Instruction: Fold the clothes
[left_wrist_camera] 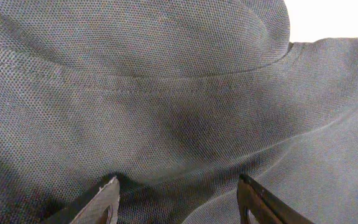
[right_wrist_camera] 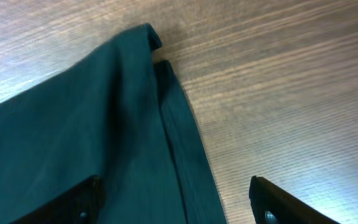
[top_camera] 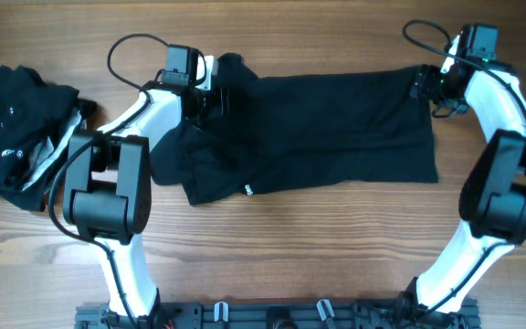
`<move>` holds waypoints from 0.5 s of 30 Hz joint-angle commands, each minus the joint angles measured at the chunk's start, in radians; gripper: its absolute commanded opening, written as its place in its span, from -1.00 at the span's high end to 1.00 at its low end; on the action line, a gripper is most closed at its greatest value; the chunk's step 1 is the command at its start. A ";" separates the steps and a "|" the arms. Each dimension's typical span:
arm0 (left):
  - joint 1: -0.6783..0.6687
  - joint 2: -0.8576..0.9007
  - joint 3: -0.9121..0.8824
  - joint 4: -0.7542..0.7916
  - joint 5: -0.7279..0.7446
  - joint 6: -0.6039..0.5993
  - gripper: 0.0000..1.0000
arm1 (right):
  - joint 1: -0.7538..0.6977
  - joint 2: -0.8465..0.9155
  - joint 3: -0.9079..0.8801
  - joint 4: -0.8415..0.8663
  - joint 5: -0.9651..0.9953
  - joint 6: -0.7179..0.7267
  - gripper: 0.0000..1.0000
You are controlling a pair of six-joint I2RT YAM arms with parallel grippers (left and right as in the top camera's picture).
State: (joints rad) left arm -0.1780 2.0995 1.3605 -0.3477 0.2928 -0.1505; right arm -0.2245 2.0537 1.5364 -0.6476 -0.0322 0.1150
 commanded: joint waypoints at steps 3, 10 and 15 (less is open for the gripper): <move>0.003 0.029 -0.039 -0.012 -0.067 0.012 -0.24 | -0.003 -0.015 -0.045 -0.105 -0.018 -0.108 -0.25; 0.003 0.029 -0.039 -0.012 -0.067 0.012 -0.25 | -0.003 -0.013 -0.146 -0.049 -0.136 -0.115 0.00; 0.003 0.029 -0.039 -0.012 -0.067 0.012 -0.25 | -0.003 -0.013 -0.203 0.068 -0.135 -0.100 0.05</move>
State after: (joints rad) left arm -0.1787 2.0987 1.3605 -0.3477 0.2901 -0.1505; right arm -0.2245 2.0296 1.3666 -0.6258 -0.1421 0.0124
